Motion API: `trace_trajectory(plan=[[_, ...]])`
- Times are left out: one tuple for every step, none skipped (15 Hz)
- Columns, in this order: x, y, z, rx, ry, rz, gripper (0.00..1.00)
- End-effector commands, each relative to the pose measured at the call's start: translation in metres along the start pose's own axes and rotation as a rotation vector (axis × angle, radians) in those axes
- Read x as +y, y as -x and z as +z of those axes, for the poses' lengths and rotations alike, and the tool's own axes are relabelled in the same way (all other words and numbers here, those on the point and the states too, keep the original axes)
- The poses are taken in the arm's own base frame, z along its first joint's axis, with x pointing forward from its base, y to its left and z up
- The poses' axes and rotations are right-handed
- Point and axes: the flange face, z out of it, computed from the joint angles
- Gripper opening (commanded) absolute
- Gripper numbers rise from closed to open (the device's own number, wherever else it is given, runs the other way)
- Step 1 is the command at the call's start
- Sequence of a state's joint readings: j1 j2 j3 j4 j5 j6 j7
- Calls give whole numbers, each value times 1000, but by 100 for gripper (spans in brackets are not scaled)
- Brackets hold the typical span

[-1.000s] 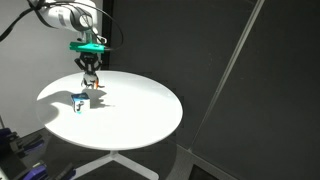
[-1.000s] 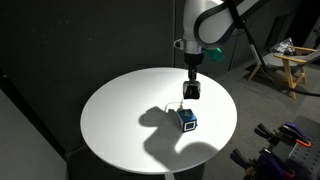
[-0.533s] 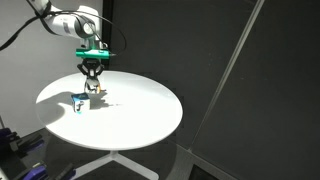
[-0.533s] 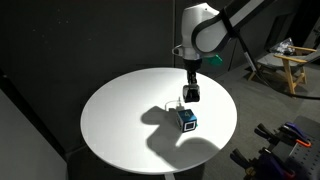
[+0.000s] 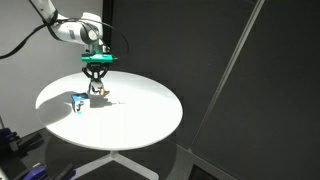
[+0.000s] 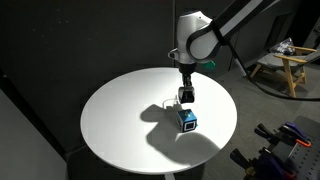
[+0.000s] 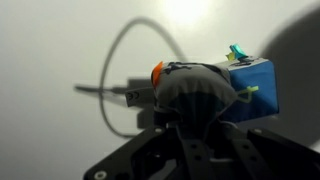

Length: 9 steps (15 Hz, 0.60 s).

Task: Pick up the block with the letter a on it and put it on the table next to the block with the number four on it

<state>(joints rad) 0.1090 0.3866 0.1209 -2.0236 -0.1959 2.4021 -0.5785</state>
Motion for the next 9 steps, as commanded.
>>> trace_trajectory(plan=[[11,-12,2,10,18,-33,5],[12,-14,3,12,20,-35,5],[13,-16,4,12,21,-37,5],[14,-18,6,12,22,-39,5],[15,-19,8,11,23,-41,5],[16,-20,10,9,23,-43,5],[16,-21,13,8,22,-44,5],[16,-22,16,3,21,-45,5],[16,-22,19,0,21,-48,5]])
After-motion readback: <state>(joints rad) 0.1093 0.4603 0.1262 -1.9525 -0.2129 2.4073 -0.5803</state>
